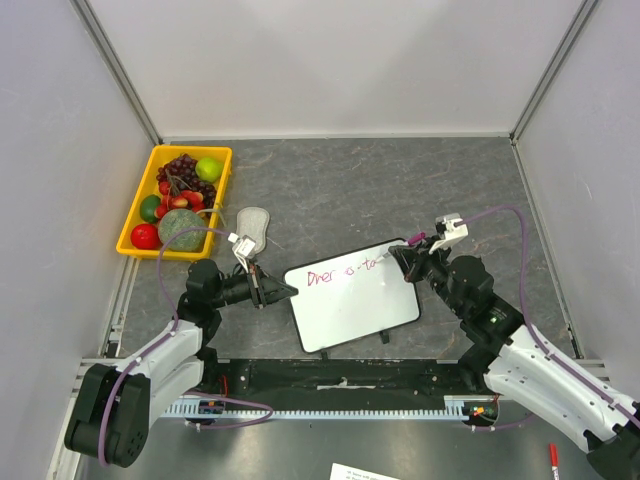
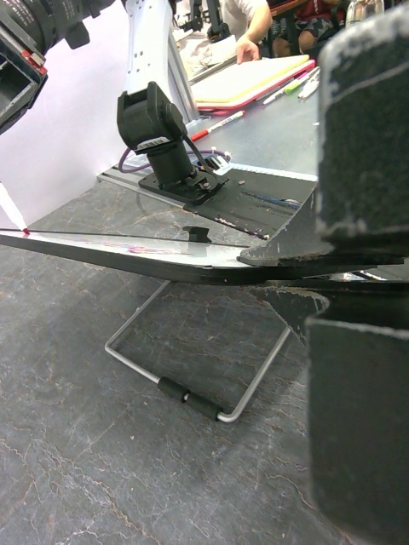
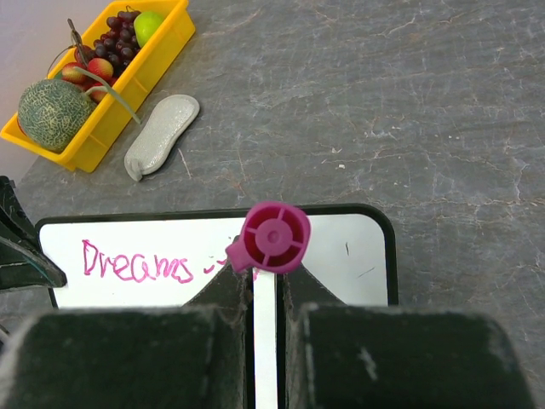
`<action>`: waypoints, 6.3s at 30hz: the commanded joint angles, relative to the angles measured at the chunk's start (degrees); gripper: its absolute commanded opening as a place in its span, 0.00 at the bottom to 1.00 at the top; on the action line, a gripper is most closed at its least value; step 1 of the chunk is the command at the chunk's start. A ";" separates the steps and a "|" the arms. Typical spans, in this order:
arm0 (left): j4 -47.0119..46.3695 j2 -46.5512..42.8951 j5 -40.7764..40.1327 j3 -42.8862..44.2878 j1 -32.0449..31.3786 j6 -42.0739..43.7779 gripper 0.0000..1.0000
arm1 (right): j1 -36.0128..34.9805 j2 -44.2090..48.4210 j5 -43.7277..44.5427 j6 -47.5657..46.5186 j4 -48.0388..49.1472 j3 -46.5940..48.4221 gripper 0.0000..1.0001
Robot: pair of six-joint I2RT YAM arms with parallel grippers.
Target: Write a sentence on the whiteboard
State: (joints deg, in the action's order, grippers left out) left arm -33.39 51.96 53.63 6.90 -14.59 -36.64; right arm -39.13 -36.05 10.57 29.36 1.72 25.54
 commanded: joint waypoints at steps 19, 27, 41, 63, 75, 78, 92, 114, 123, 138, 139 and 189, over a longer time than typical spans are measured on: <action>-1.42 -0.29 -0.28 -0.04 -0.09 4.12 0.02 | 0.20 2.39 1.03 -1.50 -1.54 1.35 0.00; -1.51 -0.29 -0.19 -0.04 -0.09 4.12 0.02 | 0.20 2.39 4.02 -1.77 -1.63 4.78 0.00; -1.33 -0.46 -0.28 -0.04 -0.18 4.12 0.02 | 0.20 -1.12 4.46 -1.42 1.36 5.57 0.00; -0.72 -1.08 -0.63 -0.04 -0.09 4.39 0.02 | 0.20 -2.09 1.56 -0.63 0.75 1.44 0.00; -0.72 -1.08 -0.54 -0.04 -0.09 4.39 0.02 | 0.29 0.81 -0.55 -0.10 -1.54 -1.81 0.00; -0.72 -1.25 -0.63 -0.04 -0.09 4.39 0.02 | 0.20 1.42 -0.90 0.08 -1.54 -2.16 0.00; -0.80 -1.08 -0.63 -0.04 -0.18 4.30 0.02 | 0.20 0.81 0.77 0.25 -0.59 -0.93 0.00; -0.80 -0.99 -0.54 -0.04 -0.18 4.39 0.02 | 0.29 -0.51 5.07 0.96 1.54 1.97 0.00; -0.80 -1.08 -0.54 -0.04 -0.09 4.39 0.02 | 0.29 1.25 4.55 0.61 -0.84 1.01 0.00; -0.72 -1.08 -0.45 -0.04 -0.09 4.39 0.02 | 0.29 -0.16 -0.29 1.92 0.83 -0.49 0.00; -0.80 -1.16 -0.63 -0.13 -0.09 4.39 0.02 | 0.20 -0.07 -0.11 1.84 0.66 -0.58 0.00; -0.54 -1.16 -0.72 -0.04 -0.09 4.39 0.02 | 0.20 3.45 4.37 -0.36 -4.00 2.41 0.00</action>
State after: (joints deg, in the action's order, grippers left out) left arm -32.91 51.20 53.54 6.90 -14.59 -36.60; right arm -39.09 -32.73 14.44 29.91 -2.79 28.21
